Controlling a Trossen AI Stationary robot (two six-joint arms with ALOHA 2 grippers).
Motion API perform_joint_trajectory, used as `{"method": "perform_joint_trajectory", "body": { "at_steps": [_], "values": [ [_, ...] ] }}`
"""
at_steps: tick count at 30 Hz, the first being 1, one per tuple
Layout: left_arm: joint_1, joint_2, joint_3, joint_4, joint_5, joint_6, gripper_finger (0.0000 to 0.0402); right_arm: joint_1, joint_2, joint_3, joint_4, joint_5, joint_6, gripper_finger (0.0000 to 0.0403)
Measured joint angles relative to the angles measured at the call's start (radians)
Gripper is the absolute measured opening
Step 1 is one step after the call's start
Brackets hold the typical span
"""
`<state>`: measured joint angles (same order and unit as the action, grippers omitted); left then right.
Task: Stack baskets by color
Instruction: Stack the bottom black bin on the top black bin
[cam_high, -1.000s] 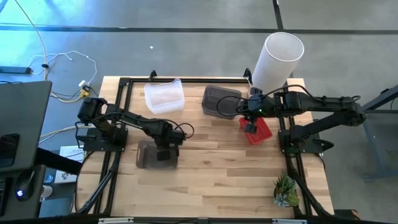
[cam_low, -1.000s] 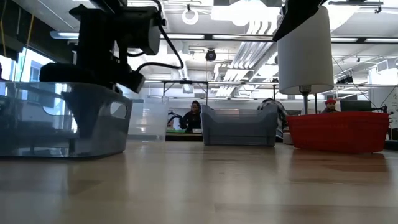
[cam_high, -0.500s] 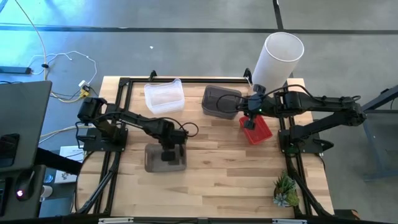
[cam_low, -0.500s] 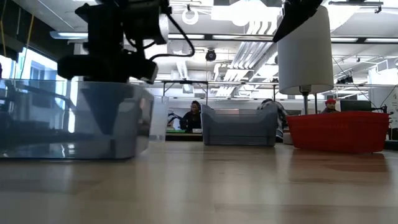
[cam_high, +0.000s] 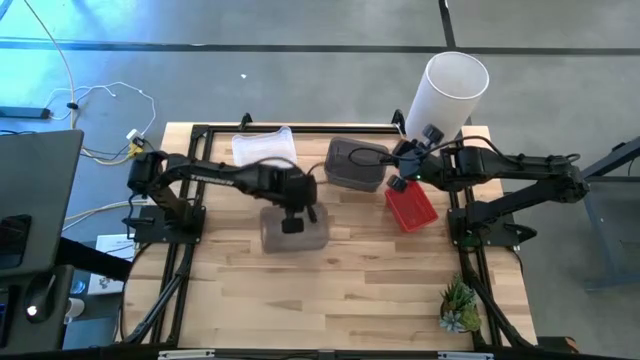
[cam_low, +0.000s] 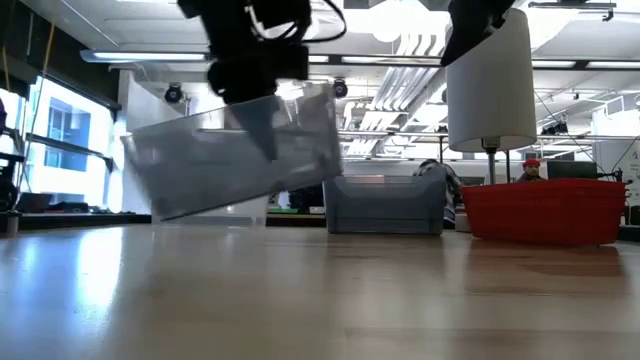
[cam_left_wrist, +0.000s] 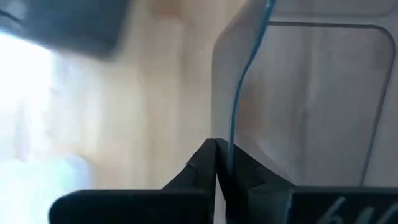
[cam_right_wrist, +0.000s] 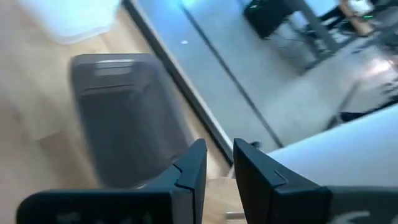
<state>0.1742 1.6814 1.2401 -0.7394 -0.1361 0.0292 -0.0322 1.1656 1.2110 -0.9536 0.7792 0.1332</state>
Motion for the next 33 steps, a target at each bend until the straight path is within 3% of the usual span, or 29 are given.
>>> {"method": "perform_joint_trajectory", "body": {
  "at_steps": [6, 16, 22, 26, 33],
  "values": [
    [0.082, 0.0, 0.124, 0.018, -0.064, 0.14, 0.0, -0.045, 0.0, 0.0, 0.0, 0.046, 0.001, 0.0067],
    [0.192, 0.0, 0.307, 0.136, -0.07, 0.365, 0.0, -0.125, 0.0, 0.0, 0.001, 0.067, 0.053, 0.0067],
    [0.233, 0.0, 0.34, 0.286, -0.064, 0.464, 0.0, -0.177, 0.0, 0.0, 0.001, -0.012, 0.098, 0.0067],
    [0.258, 0.0, 0.341, 0.357, 0.017, 0.512, 0.0, -0.213, 0.0, 0.0, 0.001, -0.103, 0.099, 0.0067],
    [0.316, 0.005, 0.341, 0.479, 0.196, 0.552, 0.0, -0.265, 0.0, 0.0, 0.001, -0.068, 0.046, 0.0067]
  ]
}}
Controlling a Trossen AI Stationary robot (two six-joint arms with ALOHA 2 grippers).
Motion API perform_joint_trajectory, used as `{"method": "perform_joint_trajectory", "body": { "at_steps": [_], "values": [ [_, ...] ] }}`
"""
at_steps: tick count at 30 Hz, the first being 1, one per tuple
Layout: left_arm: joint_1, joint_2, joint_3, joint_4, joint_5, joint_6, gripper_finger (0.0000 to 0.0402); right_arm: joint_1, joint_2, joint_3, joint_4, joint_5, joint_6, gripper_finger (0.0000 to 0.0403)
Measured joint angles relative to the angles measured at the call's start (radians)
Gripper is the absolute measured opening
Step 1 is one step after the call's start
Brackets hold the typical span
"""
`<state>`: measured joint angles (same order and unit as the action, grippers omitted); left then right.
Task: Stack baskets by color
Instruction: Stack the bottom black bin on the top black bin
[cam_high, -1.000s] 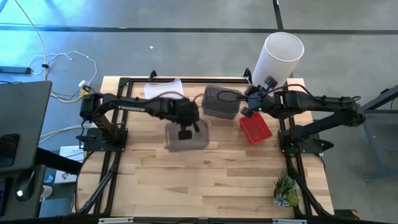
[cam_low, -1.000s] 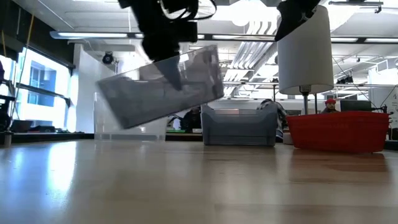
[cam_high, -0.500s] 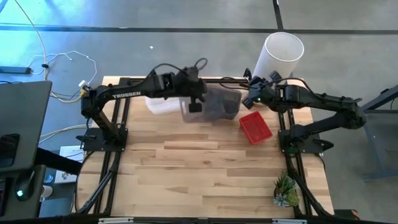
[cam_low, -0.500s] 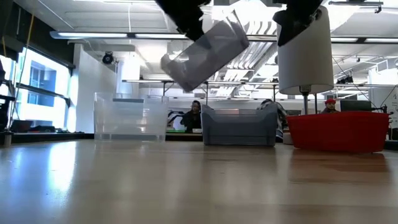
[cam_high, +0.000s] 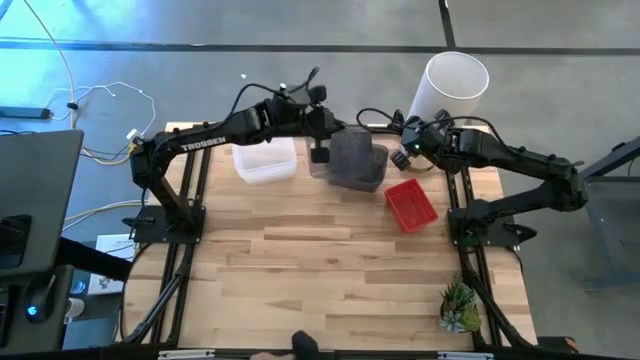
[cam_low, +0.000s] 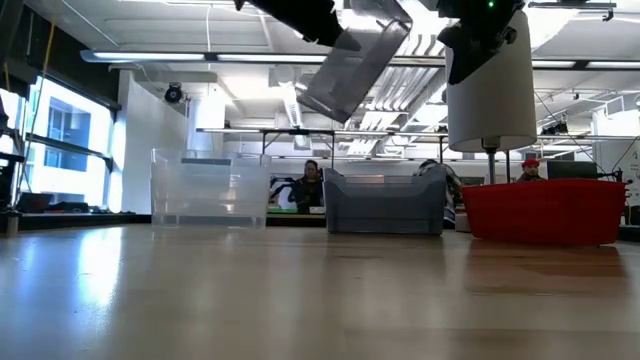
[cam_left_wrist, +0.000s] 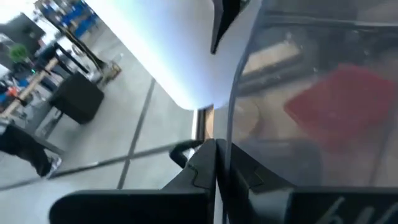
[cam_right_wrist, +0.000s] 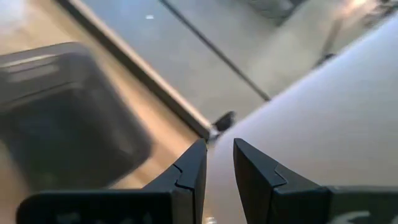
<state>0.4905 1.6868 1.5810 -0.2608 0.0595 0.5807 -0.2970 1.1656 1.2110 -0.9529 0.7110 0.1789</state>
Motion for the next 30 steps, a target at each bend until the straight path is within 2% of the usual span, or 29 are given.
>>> {"method": "perform_joint_trajectory", "body": {
  "at_steps": [6, 8, 12, 23, 30],
  "values": [
    [0.051, 0.001, 0.001, 0.077, 0.044, 0.014, 0.0, -0.041, 0.0, 0.0, 0.0, 0.129, -0.004, 0.0067],
    [0.069, 0.001, 0.001, 0.087, 0.086, 0.002, 0.0, -0.047, 0.0, 0.0, 0.0, 0.155, -0.015, 0.0067],
    [0.098, 0.039, 0.003, 0.095, 0.16, -0.043, 0.0, -0.058, 0.0, 0.0, 0.0, 0.152, -0.024, 0.0067],
    [0.118, 0.181, 0.027, 0.091, 0.143, -0.045, 0.0, -0.059, 0.0, 0.0, 0.0, 0.153, -0.004, 0.0067],
    [0.109, 0.222, 0.056, 0.089, 0.166, -0.046, 0.0, -0.059, 0.0, 0.0, 0.0, 0.143, 0.004, 0.0067]
  ]
}}
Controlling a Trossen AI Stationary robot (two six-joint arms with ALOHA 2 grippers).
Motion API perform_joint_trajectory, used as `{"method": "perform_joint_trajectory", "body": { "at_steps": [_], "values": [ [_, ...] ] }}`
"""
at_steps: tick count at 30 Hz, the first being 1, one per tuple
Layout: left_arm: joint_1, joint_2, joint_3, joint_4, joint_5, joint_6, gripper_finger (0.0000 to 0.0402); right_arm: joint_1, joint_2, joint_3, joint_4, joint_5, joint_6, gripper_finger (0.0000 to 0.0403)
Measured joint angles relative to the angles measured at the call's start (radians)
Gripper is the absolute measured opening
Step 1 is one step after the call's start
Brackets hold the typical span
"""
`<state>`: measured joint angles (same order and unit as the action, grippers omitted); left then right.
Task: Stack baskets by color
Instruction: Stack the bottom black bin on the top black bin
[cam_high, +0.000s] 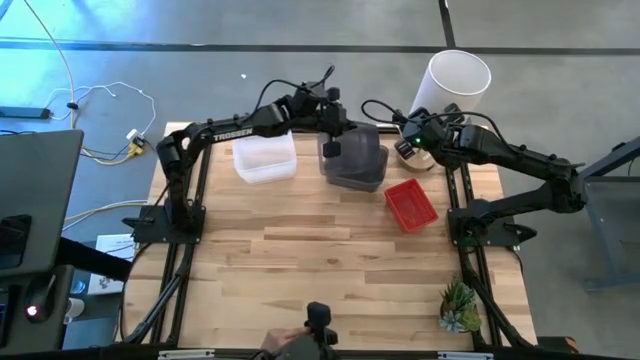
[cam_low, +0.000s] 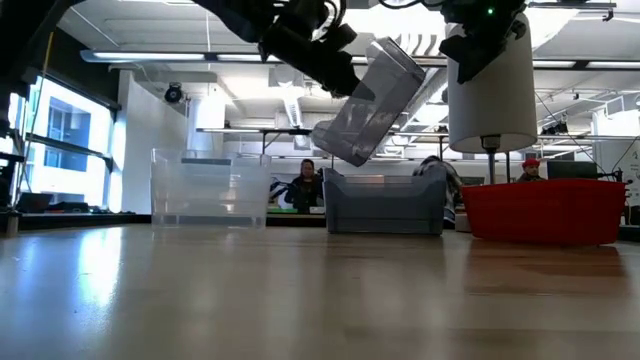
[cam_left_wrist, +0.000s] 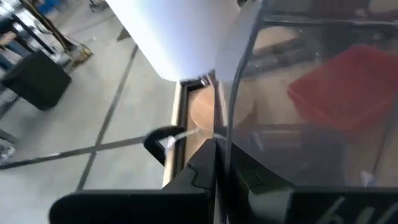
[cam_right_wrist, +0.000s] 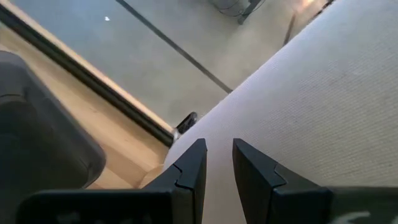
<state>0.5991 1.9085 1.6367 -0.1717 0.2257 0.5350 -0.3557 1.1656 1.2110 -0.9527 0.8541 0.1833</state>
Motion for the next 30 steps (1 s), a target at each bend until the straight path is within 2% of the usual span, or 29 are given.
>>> {"method": "perform_joint_trajectory", "body": {
  "at_steps": [4, 10, 16, 19, 30],
  "values": [
    [0.003, 0.022, 0.0, -0.042, 0.005, 0.0, 0.0, 0.0, 0.0, 0.0, 0.0, -0.041, 0.002, 0.0067],
    [0.005, 0.04, 0.0, -0.072, -0.001, 0.0, 0.0, 0.0, 0.0, 0.0, 0.0, -0.05, 0.002, 0.0067],
    [0.004, 0.042, 0.0, -0.134, -0.037, 0.0, 0.0, 0.001, 0.0, 0.0, 0.029, -0.167, 0.001, 0.0067],
    [0.006, 0.042, 0.0, -0.178, -0.038, 0.015, 0.0, 0.001, 0.0, 0.0, 0.048, -0.184, 0.001, 0.0067],
    [-0.005, 0.048, 0.0, -0.258, -0.085, 0.255, 0.0, 0.002, 0.0, 0.0, 0.056, -0.216, 0.003, 0.0067]
  ]
}}
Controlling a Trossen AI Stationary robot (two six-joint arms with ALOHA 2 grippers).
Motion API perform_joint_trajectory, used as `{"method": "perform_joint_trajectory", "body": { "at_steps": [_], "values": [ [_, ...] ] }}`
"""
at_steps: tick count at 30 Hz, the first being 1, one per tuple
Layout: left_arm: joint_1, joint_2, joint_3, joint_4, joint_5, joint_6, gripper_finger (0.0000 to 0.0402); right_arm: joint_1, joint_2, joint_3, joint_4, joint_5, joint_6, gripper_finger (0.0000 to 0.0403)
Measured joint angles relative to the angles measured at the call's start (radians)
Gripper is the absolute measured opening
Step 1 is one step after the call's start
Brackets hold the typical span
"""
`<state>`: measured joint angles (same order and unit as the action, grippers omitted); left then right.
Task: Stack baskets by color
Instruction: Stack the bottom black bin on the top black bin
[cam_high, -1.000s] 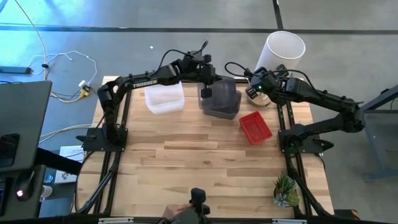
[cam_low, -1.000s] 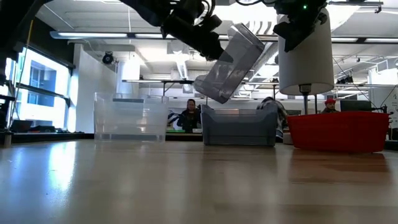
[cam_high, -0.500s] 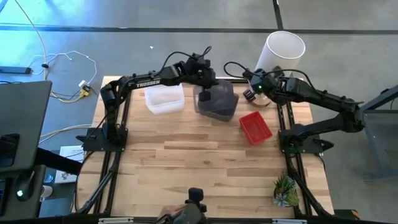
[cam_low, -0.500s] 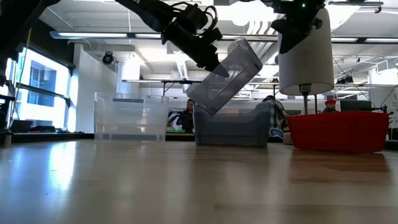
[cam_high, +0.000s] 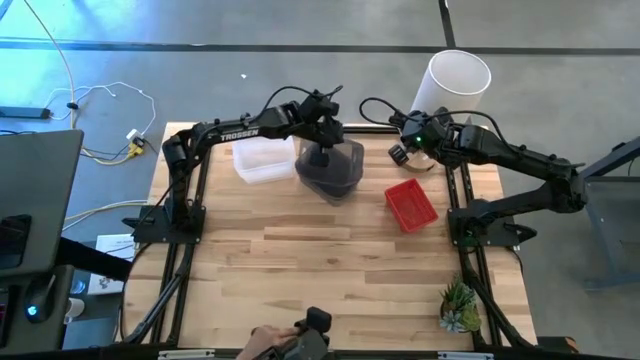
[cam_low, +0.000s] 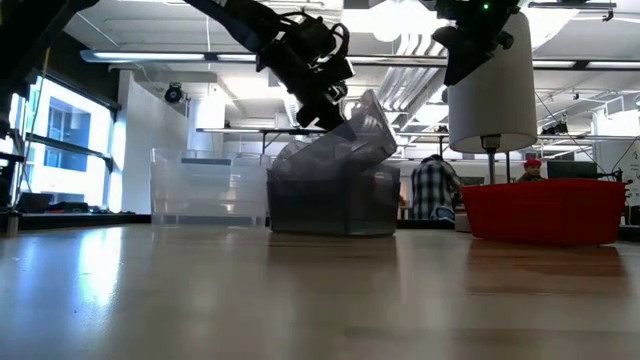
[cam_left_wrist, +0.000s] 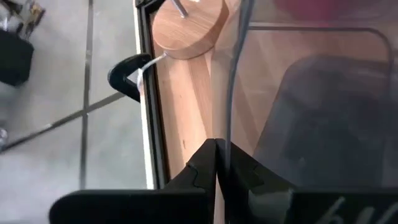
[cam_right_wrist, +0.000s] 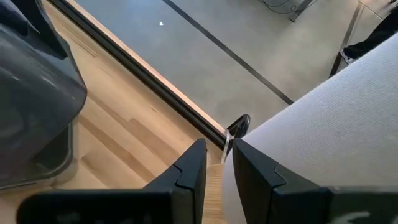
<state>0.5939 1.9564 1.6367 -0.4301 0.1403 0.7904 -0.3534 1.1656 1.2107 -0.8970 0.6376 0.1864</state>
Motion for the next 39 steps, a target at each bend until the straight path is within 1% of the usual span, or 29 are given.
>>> {"method": "perform_joint_trajectory", "body": {
  "at_steps": [7, 11, 15, 18, 21, 24, 30, 39],
  "values": [
    [-0.017, 0.0, 0.0, -0.008, -0.006, 0.152, 0.0, 0.0, 0.0, 0.0, 0.0, 0.0, 0.022, 0.0067],
    [-0.026, 0.0, 0.0, -0.062, -0.076, 0.284, 0.0, 0.0, 0.0, 0.0, 0.0, -0.002, 0.019, 0.0067],
    [-0.039, -0.002, 0.0, -0.073, -0.136, 0.388, 0.0, 0.0, 0.0, 0.0, 0.0, -0.002, 0.016, 0.0067],
    [-0.045, -0.002, 0.0, -0.085, -0.159, 0.446, 0.0, 0.0, 0.0, 0.0, 0.0, -0.002, 0.016, 0.0067],
    [-0.05, -0.002, 0.0, -0.098, -0.16, 0.469, 0.0, 0.0, 0.0, 0.0, 0.0, -0.002, 0.016, 0.0067],
    [-0.054, -0.002, 0.0, -0.121, -0.155, 0.457, 0.0, 0.0, 0.0, 0.0, 0.0, -0.002, 0.016, 0.0067],
    [-0.058, 0.012, 0.0, -0.22, -0.153, 0.47, 0.0, 0.0, 0.0, 0.0, 0.0, -0.002, 0.015, 0.0067],
    [-0.06, 0.024, 0.001, -0.256, -0.143, 0.496, 0.0, 0.001, 0.0, 0.0, 0.0, -0.002, 0.015, 0.0067]
  ]
}}
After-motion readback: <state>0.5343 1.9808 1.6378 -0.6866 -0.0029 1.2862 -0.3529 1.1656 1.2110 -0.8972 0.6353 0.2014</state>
